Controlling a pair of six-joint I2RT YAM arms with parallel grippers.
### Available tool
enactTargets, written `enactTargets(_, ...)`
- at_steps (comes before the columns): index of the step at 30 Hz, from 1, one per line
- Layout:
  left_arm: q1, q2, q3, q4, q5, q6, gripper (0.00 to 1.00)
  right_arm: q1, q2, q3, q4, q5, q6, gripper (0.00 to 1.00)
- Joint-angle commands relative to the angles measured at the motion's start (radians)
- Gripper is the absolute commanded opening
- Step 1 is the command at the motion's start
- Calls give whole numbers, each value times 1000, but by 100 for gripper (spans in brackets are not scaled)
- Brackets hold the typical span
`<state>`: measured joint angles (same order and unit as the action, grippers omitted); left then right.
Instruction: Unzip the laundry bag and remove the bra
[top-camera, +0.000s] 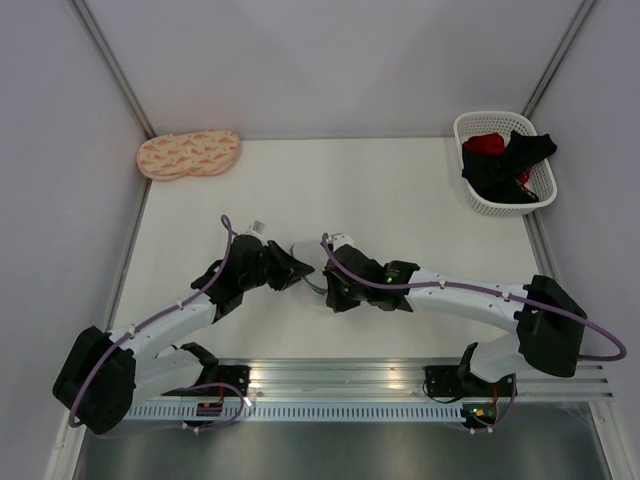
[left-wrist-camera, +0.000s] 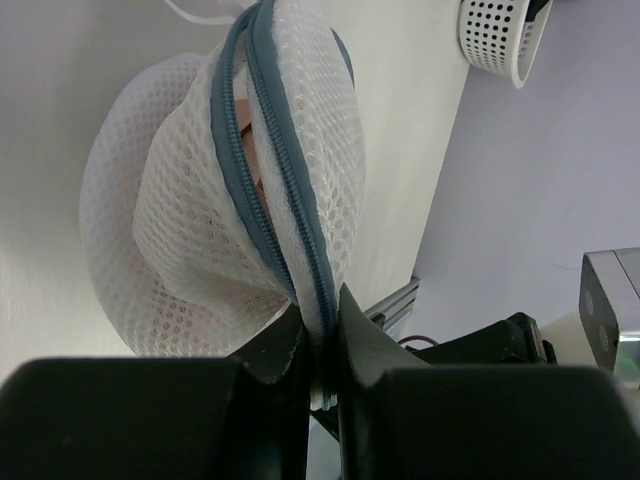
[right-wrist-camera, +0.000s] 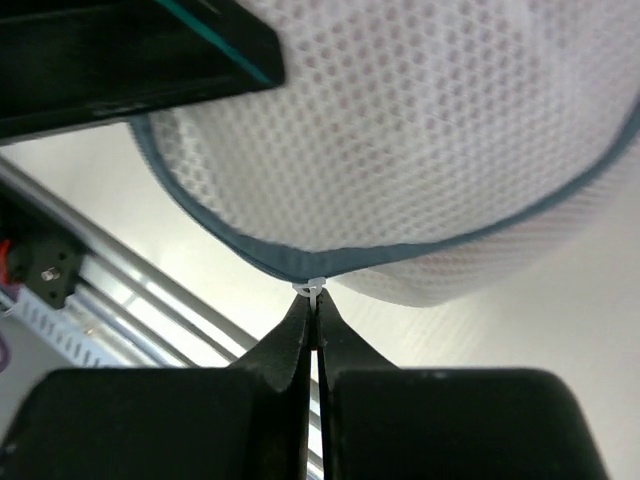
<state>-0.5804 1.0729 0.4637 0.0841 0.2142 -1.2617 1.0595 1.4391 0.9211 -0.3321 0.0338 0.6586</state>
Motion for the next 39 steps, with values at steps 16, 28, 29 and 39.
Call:
enactTargets(16, 50, 367, 398, -225, 226, 629, 15, -156, 173, 153, -398, 531, -103, 0)
enactTargets(28, 79, 500, 690, -405, -28, 696, 96, -174, 54, 116, -325, 427, -106, 1)
enactTargets(29, 79, 486, 682, -438, -53, 659, 96, -174, 32, 96, -318, 411, -102, 0)
enactTargets(39, 74, 32, 191, -330, 11, 283, 96, -156, -109, -90, 86, -248, -97, 1)
